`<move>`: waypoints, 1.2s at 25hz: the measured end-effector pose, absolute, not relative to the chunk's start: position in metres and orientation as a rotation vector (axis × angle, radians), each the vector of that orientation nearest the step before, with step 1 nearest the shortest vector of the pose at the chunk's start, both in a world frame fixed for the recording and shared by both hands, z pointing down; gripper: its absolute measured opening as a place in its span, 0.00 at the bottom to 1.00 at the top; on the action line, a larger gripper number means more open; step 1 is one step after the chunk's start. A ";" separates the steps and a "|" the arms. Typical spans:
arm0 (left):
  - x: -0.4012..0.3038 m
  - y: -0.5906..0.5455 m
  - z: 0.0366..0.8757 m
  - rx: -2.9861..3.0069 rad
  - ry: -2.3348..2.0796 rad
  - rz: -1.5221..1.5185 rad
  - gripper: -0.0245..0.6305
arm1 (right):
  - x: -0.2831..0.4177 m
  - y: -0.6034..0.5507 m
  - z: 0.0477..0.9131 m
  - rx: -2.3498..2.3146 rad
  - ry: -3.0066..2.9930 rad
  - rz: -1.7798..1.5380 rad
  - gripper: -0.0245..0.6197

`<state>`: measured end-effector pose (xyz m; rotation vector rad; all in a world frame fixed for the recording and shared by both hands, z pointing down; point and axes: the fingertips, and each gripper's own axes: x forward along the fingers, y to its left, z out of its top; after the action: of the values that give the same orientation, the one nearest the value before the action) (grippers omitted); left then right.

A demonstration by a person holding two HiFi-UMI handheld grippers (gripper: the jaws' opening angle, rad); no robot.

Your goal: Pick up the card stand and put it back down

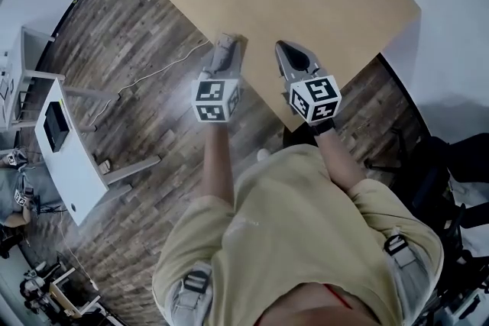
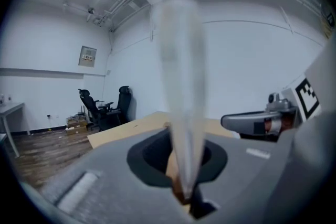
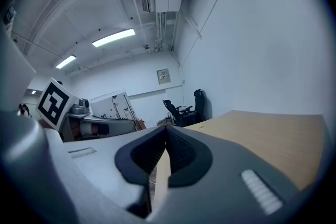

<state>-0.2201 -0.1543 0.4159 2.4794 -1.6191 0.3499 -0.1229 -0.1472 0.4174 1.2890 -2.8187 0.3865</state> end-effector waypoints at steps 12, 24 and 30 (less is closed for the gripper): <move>-0.223 -0.103 0.373 2.471 -1.896 0.153 0.07 | -0.110 -0.115 0.392 1.315 -2.844 0.289 0.04; -0.237 -0.042 0.352 2.491 -1.967 0.033 0.07 | -0.113 -0.067 0.363 1.370 -2.842 0.157 0.04; -0.239 -0.021 0.349 2.548 -1.884 -0.019 0.07 | -0.112 -0.025 0.367 1.435 -2.806 0.158 0.04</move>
<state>-0.2390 -0.0210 0.3492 2.5483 -1.8837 -0.0192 -0.1120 -0.0254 0.3672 1.4348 -2.8056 0.1579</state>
